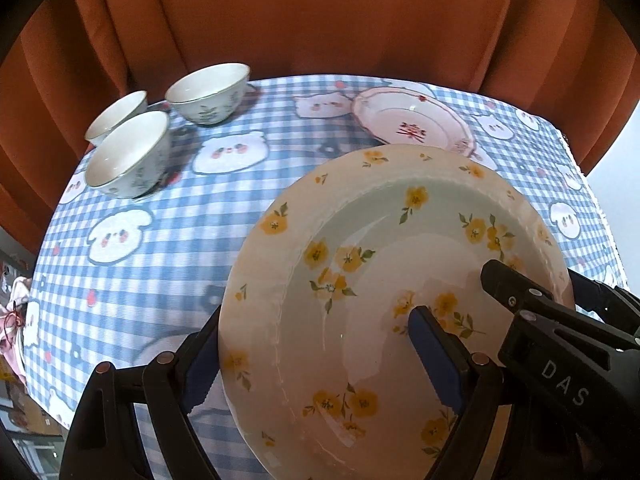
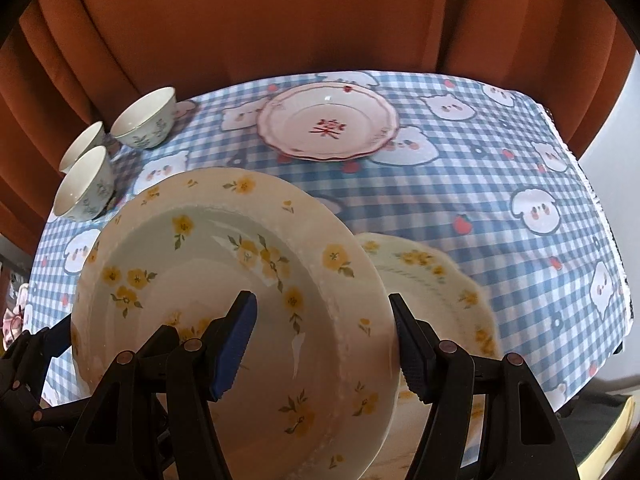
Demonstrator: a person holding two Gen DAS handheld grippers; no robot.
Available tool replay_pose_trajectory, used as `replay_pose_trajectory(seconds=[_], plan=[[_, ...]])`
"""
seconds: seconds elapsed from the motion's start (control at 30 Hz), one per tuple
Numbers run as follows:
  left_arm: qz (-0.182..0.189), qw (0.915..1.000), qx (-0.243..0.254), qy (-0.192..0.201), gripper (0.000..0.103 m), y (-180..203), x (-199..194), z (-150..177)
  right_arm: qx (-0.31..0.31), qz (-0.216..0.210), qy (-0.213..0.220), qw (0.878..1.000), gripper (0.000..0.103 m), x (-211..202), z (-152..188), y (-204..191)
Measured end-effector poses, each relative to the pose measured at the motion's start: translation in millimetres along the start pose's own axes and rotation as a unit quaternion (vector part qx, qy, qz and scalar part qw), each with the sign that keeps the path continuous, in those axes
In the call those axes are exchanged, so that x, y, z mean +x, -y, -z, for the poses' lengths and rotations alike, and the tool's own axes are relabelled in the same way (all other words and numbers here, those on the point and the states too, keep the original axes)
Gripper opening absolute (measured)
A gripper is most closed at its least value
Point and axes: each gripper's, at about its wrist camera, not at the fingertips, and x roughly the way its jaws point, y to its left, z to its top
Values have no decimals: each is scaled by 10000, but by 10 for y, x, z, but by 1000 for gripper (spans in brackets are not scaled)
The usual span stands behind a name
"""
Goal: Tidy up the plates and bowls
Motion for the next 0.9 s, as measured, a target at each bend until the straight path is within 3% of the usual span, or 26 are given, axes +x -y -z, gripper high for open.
replay_pose_trajectory(seconds=[0.5, 0.9], plan=[[115, 9994, -131, -301, 87, 799, 278, 197, -43, 187, -272, 9994, 70, 147, 84, 857], [24, 9979, -320, -569, 87, 1050, 488, 319, -167, 152, -513, 9984, 70, 346, 198, 1141]])
